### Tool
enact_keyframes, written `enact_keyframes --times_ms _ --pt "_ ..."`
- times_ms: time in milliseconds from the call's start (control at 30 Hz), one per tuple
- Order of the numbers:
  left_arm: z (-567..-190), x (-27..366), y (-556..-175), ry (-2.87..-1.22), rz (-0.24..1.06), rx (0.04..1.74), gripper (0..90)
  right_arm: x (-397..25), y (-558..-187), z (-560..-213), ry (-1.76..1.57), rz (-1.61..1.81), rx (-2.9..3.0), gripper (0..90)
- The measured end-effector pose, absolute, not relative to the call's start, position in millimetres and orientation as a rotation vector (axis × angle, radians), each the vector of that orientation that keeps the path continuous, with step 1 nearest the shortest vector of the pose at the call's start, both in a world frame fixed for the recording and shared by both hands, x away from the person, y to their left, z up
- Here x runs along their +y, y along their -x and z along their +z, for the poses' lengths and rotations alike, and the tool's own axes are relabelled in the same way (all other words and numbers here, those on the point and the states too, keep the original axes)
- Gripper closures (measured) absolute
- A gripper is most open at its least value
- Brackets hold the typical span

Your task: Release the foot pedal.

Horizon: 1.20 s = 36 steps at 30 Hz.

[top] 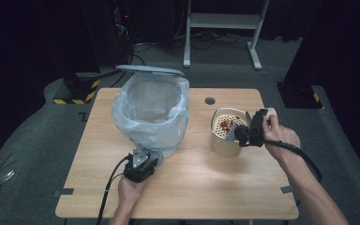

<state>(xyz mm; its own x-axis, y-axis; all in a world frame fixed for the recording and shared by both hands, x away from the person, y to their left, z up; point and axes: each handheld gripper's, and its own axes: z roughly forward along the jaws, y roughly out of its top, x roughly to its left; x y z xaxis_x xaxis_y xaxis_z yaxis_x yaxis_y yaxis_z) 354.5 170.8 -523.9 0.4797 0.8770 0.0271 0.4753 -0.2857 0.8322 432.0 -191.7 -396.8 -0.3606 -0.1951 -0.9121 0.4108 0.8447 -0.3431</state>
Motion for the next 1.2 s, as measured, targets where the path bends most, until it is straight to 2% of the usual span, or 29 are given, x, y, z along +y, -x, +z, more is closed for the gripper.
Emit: enact_keyframes --times_ms 100,167,533,600,1200 --pt "-524.0 170.7 -354.5 -1.926 0.635 1.123 60.7 -192.8 -430.0 -400.5 -0.119 -0.658 1.850 39.6" --pt "-524.0 170.6 -354.5 -1.926 0.635 1.124 60.7 -198.7 -431.1 -393.4 -0.222 -0.551 1.881 39.4" --pt "-524.0 170.6 -354.5 -1.926 0.635 1.124 60.7 -210.2 -424.5 -398.7 -0.339 -0.436 1.937 38.9" --pt "-524.0 170.6 -354.5 -1.926 0.636 1.124 60.7 -216.4 -422.6 -391.1 -0.458 -0.279 1.998 38.8" --pt "-524.0 170.6 -354.5 -1.924 0.634 1.125 60.7 -245.8 -406.5 -383.3 -0.745 0.208 2.081 38.7"
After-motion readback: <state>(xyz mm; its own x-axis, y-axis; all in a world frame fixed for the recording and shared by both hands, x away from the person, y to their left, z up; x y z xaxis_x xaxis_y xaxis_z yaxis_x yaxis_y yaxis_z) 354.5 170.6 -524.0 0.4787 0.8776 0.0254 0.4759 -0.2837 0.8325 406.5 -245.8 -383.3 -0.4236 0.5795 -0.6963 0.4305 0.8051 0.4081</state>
